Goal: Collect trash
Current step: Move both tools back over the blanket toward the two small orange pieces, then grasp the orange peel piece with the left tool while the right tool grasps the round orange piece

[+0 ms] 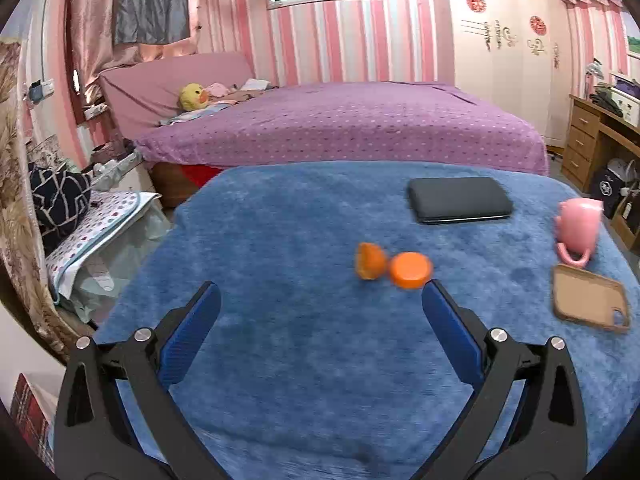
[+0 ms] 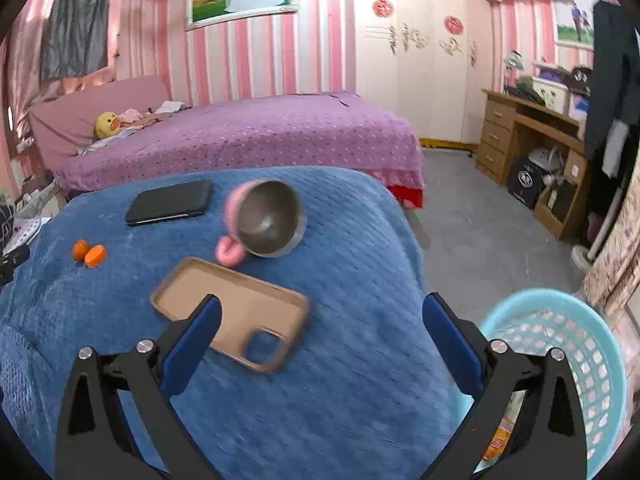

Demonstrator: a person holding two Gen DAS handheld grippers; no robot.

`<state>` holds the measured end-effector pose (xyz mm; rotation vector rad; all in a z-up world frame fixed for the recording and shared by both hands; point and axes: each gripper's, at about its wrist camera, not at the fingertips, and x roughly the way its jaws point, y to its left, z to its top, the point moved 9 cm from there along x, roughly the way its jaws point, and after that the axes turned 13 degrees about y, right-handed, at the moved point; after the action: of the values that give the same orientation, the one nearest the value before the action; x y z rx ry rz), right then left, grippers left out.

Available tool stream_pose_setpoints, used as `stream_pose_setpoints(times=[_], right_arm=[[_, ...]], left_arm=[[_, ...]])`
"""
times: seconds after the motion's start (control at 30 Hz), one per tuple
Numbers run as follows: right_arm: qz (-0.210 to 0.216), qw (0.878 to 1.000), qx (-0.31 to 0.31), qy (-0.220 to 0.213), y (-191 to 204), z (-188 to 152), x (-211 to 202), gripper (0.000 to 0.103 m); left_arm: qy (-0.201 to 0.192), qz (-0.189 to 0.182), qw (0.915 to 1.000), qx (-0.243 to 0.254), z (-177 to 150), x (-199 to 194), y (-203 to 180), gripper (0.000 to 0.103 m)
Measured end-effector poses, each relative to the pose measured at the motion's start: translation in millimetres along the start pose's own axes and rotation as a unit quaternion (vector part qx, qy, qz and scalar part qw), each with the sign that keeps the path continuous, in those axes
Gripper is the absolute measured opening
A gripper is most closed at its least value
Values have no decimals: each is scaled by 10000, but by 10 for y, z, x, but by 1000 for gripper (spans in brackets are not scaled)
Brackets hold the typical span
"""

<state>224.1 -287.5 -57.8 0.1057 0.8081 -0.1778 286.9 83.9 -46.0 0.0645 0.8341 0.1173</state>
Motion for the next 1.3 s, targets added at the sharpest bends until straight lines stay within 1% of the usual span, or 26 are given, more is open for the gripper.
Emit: stream_pose_setpoints(times=[0.07, 0.2, 0.33, 0.4, 0.47, 0.6, 0.7, 0.8, 0.97, 1.03, 1.1, 1.17, 1.2, 1.27, 1.3], right_arm=[[154, 9999, 12, -30, 222, 52, 35, 98], [368, 9993, -117, 13, 698, 137, 170, 98], [578, 9977, -339, 53, 1153, 196, 291, 98], [600, 9971, -478, -17, 1365, 223, 314, 98], [632, 9960, -635, -37, 1601, 254, 365, 98], [846, 9927, -856, 25, 2000, 327, 462, 98], [747, 9924, -973, 18, 2218, 411, 552, 98], [646, 9906, -1182, 254, 2436, 447, 751, 98], [816, 9828, -1479, 747, 2727, 354, 1052, 98], [870, 9787, -1646, 864, 2809, 287, 1106, 98], [907, 9746, -1824, 932, 2888, 235, 1136, 98], [928, 9725, -1901, 972, 2945, 215, 1150, 95], [959, 9712, -1943, 995, 2972, 212, 1164, 92], [1045, 9673, -2031, 1100, 3036, 194, 1208, 72], [1158, 9638, -2095, 1172, 3076, 171, 1230, 68]], left_arm=[[12, 99, 9999, -32, 12, 58, 144, 97], [89, 427, 9989, -149, 19, 194, 457, 97], [148, 606, 9974, -357, 45, 332, 757, 97], [201, 664, 9965, -458, 34, 400, 894, 97], [231, 562, 9963, -611, 33, 471, 1011, 97], [330, 495, 9946, -853, 37, 587, 1186, 97], [556, 415, 9931, -946, 42, 701, 1256, 97], [707, 217, 9913, -1091, 51, 803, 1274, 97], [686, 214, 9899, -1223, 86, 841, 1301, 97], [679, 242, 9892, -1280, 93, 854, 1321, 97], [668, 346, 9883, -1323, 92, 872, 1362, 97], [696, 373, 9868, -1412, 86, 892, 1384, 97], [694, 362, 9860, -1474, 85, 892, 1386, 97], [632, 361, 9849, -1573, 101, 875, 1380, 97], [609, 371, 9849, -1578, 112, 865, 1365, 97]])
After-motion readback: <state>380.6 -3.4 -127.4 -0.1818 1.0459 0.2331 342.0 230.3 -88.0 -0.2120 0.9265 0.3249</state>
